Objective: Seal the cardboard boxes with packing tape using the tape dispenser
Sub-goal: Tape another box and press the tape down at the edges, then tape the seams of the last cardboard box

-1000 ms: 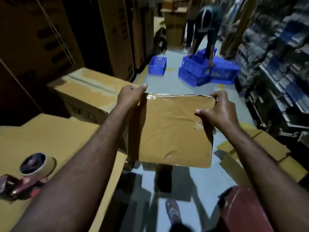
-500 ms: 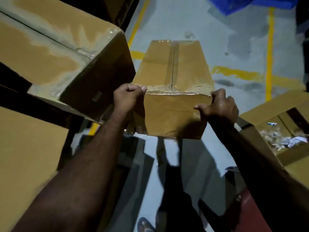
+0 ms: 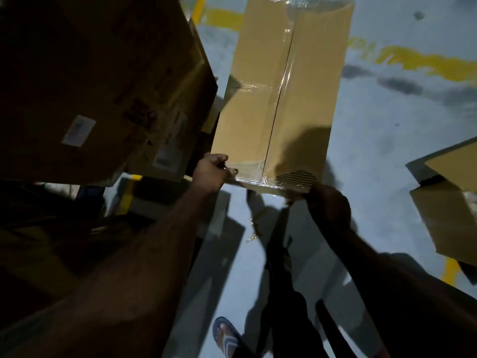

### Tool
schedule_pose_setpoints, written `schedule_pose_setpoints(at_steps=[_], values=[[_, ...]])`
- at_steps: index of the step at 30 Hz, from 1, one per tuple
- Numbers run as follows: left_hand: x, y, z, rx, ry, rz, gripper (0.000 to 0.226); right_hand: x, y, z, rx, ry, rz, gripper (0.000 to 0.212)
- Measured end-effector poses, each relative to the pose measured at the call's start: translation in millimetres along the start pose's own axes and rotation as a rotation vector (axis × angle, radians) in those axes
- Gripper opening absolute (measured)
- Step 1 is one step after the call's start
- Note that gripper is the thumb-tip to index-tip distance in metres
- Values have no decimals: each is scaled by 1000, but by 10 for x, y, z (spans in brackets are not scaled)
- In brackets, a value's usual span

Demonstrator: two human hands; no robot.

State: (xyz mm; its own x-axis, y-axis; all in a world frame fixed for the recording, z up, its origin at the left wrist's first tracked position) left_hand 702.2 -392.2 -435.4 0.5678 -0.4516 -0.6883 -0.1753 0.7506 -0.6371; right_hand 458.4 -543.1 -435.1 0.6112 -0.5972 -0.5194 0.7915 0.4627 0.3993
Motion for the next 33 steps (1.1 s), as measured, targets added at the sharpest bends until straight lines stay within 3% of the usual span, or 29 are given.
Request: schedule_pose_setpoints(at_steps=[4, 7, 10, 12, 16, 19, 22, 26, 29, 33], values=[[79, 91, -89, 319, 113, 29, 22, 94, 8, -90, -8, 37, -63, 16], [53, 54, -146, 334, 107, 55, 8, 125, 61, -34, -49, 91, -82, 16], [-137, -87, -240, 310, 61, 19, 24, 142, 244, 104, -88, 175, -136, 30], [-429, -285, -305, 164, 51, -6, 40, 109, 459, 232, -13, 160, -113, 36], [-1207, -544, -271, -68, -21, -63, 42, -232, 1064, 523, 117, 140, 58, 47], [-2050, -618, -144, -227, -44, -122, 50, -783, 1508, 715, 203, 228, 174, 50], [-3129, -644, 84, -411, -147, -250, 40, -1672, 1957, 995, 367, 274, 364, 51], [-4617, -516, 452, -351, -308, -402, 33, -2825, 2297, 1198, 451, 279, 615, 39], [-5436, -174, 620, -388, -376, -391, 25, -3517, 2497, 1144, 554, 418, 684, 32], [-6066, 529, 637, -528, -586, -289, 20, -4282, 2761, 843, 378, 574, 899, 32]])
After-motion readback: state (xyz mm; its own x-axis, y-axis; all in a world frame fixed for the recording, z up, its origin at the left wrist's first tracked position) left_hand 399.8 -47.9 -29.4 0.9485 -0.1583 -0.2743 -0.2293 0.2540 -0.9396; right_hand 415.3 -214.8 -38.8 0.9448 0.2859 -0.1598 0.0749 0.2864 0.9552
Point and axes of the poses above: each hand's wrist, its own x-axis towards the middle knuckle, its own z-axis out of the back of the hand, y = z × x, the point moved 1 cm from there along x, towards the middle knuckle, and after that the axes turned 11 degrees about y, right-handed, at the moved point
